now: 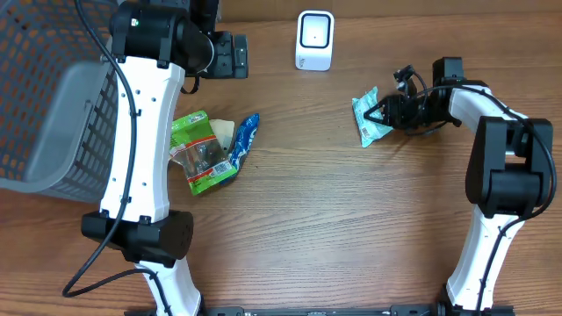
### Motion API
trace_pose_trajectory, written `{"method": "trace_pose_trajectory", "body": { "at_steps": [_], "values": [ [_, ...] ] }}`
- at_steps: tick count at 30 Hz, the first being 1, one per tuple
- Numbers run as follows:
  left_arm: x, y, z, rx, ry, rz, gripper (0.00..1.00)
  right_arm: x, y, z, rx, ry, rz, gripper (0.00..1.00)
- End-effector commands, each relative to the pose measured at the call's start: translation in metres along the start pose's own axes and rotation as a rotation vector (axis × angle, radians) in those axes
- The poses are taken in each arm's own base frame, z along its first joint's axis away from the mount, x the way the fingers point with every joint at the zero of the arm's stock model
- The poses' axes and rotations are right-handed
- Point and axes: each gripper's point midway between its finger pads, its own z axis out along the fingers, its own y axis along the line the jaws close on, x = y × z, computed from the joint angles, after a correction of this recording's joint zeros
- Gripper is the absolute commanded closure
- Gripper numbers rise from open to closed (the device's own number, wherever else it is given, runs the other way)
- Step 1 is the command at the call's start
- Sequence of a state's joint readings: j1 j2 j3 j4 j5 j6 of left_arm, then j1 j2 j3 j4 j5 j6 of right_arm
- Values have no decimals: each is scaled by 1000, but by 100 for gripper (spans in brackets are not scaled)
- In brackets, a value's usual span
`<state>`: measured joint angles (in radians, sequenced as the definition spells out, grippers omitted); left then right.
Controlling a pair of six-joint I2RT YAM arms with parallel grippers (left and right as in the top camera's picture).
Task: Scan the item barcode
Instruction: 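Lower the right gripper back onto the mint-green pack, then lift the mint-green pack and hold it in front of the scanner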
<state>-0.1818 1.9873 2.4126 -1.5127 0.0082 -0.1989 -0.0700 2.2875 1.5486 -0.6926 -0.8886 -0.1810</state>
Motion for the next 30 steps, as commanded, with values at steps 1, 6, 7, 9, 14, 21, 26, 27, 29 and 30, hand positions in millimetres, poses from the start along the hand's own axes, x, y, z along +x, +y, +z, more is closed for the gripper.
{"method": "trace_pose_trajectory", "body": {
  "at_steps": [1,6,7,9,14,21,26,27,29,30],
  "values": [
    [2,-3,2,12,10,18,6,7,-10,4,21,22,28,77],
    [2,-3,2,12,10,18,6,8,-3,2,2,36,101,96],
    [2,-3,2,12,10,18,6,7,0,-1,2,36,120,96],
    [2,-3,2,12,10,18,6,2,8,-6,7,31,119,96],
    [2,-3,2,11,10,18,4,-25,29,-32,197,-27,109,96],
    [1,-3,2,11,8,18,0,-83,78,-81,708,-286,-21,96],
    [2,-3,2,11,9,18,0,-123,129,-86,980,-524,-198,96],
    [2,-2,2,10,9,18,0,-130,141,-85,1015,-582,-234,96],
    [2,-2,2,10,9,18,0,-140,157,-83,1040,-653,-280,96],
    [2,-2,2,10,9,18,0,-146,165,-81,1045,-692,-305,96]
  ]
}}
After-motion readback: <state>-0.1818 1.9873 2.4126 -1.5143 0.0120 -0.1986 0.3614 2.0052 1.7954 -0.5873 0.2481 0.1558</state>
